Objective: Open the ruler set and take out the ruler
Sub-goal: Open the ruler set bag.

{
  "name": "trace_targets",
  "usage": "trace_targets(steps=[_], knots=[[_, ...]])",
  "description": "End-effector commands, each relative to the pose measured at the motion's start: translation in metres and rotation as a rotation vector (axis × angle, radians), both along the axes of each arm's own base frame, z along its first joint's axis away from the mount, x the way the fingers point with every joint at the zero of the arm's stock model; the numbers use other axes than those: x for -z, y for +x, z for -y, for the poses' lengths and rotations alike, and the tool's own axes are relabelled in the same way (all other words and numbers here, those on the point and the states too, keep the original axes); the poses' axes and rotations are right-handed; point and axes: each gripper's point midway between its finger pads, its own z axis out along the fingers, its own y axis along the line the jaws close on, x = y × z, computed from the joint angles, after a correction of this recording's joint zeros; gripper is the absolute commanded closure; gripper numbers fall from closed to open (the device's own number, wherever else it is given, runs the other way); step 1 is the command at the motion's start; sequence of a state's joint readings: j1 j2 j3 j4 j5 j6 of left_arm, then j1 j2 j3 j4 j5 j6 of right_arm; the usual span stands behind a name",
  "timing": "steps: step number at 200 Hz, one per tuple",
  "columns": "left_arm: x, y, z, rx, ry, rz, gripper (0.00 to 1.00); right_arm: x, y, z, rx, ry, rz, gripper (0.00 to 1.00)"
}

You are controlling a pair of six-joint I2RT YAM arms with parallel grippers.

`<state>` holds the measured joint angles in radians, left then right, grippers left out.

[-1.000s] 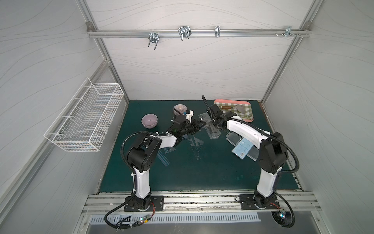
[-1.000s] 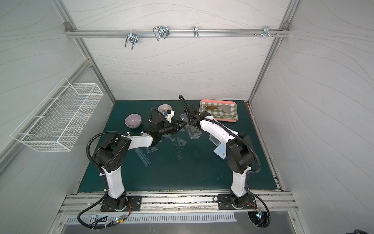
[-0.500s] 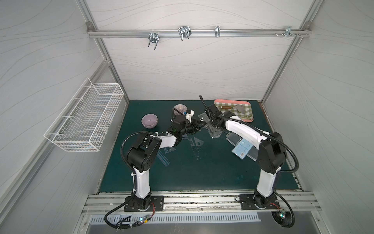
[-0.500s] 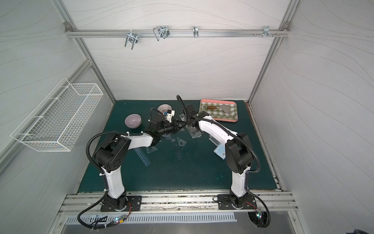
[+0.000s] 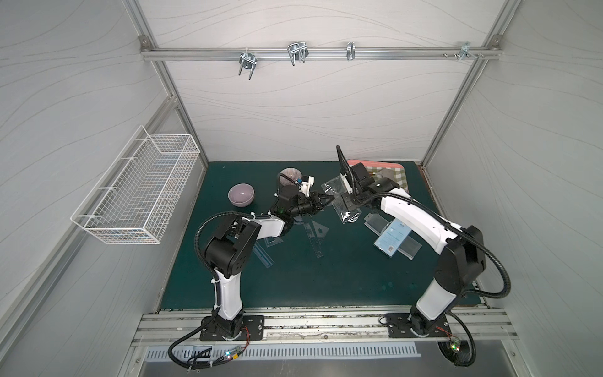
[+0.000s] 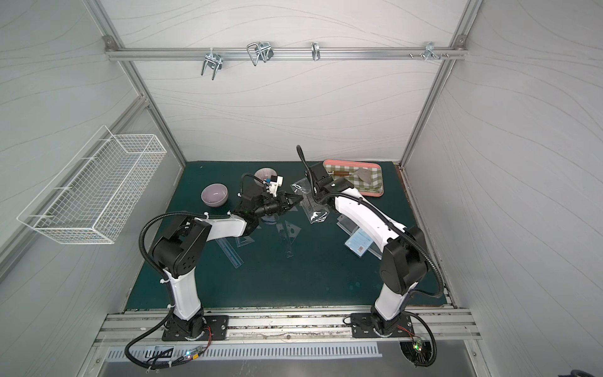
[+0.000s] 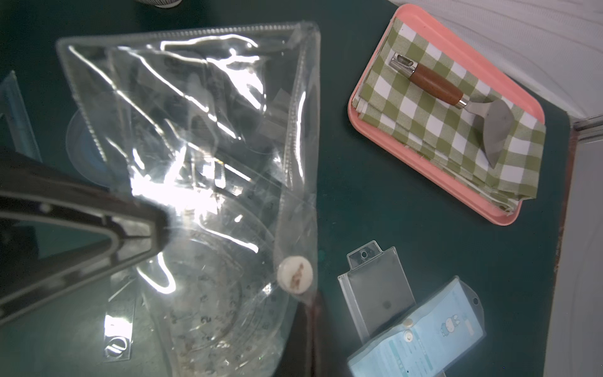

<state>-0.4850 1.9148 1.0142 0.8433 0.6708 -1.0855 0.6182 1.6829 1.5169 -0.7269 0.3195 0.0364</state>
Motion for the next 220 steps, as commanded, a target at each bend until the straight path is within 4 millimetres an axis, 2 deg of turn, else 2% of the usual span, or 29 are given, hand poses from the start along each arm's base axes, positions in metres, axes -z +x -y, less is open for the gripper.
trace_targets(steps=[1, 82, 128, 141, 161, 191, 197, 202, 207, 220], knots=[[0.007, 0.000, 0.000, 0.014, -0.012, 0.008, 1.00, -0.019, -0.010, -0.011, -0.058, 0.174, -0.029, 1.00], [0.013, 0.002, -0.005, 0.004, -0.023, 0.001, 1.00, -0.039, -0.018, 0.005, -0.032, 0.345, -0.047, 1.00], [0.018, 0.005, -0.007, 0.006, -0.031, -0.013, 1.00, -0.053, -0.022, 0.004, -0.049, 0.401, -0.036, 1.00], [0.020, 0.006, -0.007, 0.001, -0.032, -0.019, 0.80, -0.056, -0.022, 0.005, -0.049, 0.404, -0.030, 1.00], [0.024, 0.006, -0.007, 0.002, -0.029, -0.028, 0.57, -0.058, -0.023, 0.008, -0.047, 0.404, -0.030, 1.00], [0.023, 0.007, -0.009, -0.004, -0.014, -0.028, 0.32, -0.061, -0.026, 0.012, -0.044, 0.413, -0.026, 1.00], [0.024, 0.007, -0.010, -0.010, -0.008, -0.029, 0.20, -0.062, -0.026, 0.013, -0.043, 0.413, -0.027, 1.00], [0.024, 0.007, -0.011, -0.015, -0.004, -0.029, 0.13, -0.061, -0.026, 0.013, -0.041, 0.413, -0.030, 1.00], [0.024, 0.006, -0.012, -0.020, 0.002, -0.030, 0.02, -0.061, -0.027, 0.014, -0.039, 0.413, -0.031, 1.00], [0.022, 0.004, -0.017, -0.035, 0.016, -0.028, 0.00, -0.060, -0.026, 0.017, -0.027, 0.404, -0.035, 1.00]])
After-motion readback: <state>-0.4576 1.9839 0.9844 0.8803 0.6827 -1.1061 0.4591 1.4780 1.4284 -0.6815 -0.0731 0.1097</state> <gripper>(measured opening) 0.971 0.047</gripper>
